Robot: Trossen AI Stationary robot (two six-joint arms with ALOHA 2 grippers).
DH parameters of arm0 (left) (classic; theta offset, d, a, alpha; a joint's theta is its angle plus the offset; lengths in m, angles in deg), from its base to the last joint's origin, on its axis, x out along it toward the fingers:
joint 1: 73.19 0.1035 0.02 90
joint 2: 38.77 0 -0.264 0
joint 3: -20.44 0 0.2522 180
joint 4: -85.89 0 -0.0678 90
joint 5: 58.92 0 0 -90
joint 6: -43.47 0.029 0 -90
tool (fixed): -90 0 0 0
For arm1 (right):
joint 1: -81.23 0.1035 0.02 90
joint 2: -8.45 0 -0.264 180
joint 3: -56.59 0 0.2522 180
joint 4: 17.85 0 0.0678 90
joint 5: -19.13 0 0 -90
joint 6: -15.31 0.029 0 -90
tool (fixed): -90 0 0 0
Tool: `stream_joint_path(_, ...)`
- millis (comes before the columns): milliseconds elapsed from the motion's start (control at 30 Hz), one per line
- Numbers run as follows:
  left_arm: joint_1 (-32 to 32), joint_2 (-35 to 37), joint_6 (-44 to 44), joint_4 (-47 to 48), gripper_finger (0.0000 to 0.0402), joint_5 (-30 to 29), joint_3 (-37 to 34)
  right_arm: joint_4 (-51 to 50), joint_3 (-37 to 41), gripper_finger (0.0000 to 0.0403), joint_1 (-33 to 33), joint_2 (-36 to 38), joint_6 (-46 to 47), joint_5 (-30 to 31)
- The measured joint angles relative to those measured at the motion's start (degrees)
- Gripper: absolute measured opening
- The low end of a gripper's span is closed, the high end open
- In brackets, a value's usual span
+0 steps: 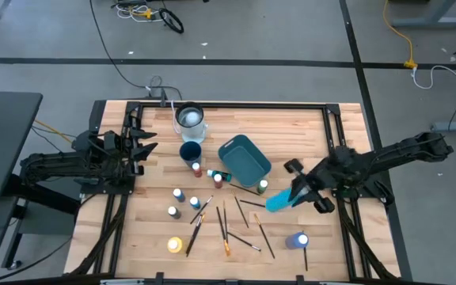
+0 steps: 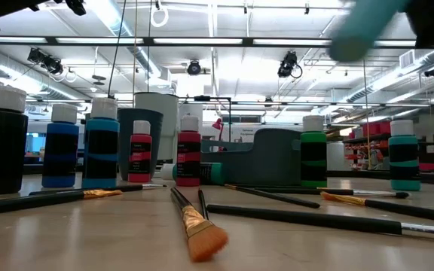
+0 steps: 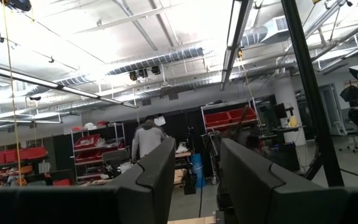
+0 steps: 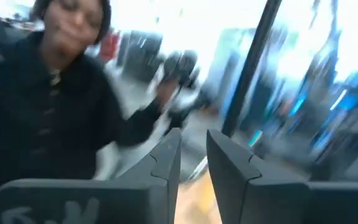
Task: Pick & Place Paint Supplies
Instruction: Put the large light blue paint bottle into the blue bin
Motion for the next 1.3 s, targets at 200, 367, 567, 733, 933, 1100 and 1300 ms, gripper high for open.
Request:
stream_joint_path(200, 0.01, 0.0, 0.0, -0.18, 0.0137, 0.01, 0.0, 9.49, -0.31, 0.0075, -0.1, -0.12, -14.41, 20.64)
stream_joint_path(367, 0.01, 0.01, 0.99, -1.37, 0.0137, -0.01, 0.0, 9.89, -7.67, 0.0075, -2.58, -5.49, -14.34, 36.14)
stream_joint_path(567, 0.0, 0.01, 2.51, -3.28, 0.0137, 0.0, 0.02, 3.38, -19.24, 0.0075, -7.34, -17.77, -9.75, 49.56)
stream_joint_path(733, 0.0, 0.0, 2.39, -3.47, 0.0137, 0.01, 0.02, 1.46, -23.24, 0.0076, -11.09, -29.74, -1.74, 51.48)
stream_joint_path(933, 0.0, -0.25, 2.17, -3.62, 0.0137, 0.01, 0.02, 2.22, -24.95, 0.0075, -14.78, -40.24, 3.39, 57.95)
stream_joint_path(1100, -0.01, -0.25, 2.16, -3.57, 0.0137, 0.01, 0.02, 2.48, -25.57, 0.0077, -17.57, -45.68, 7.65, 57.57)
stream_joint_path(1300, 0.01, -0.25, 1.04, -3.53, 0.0137, 0.01, 0.02, 2.37, -25.57, 0.0076, -19.86, -49.1, 10.37, 55.98)
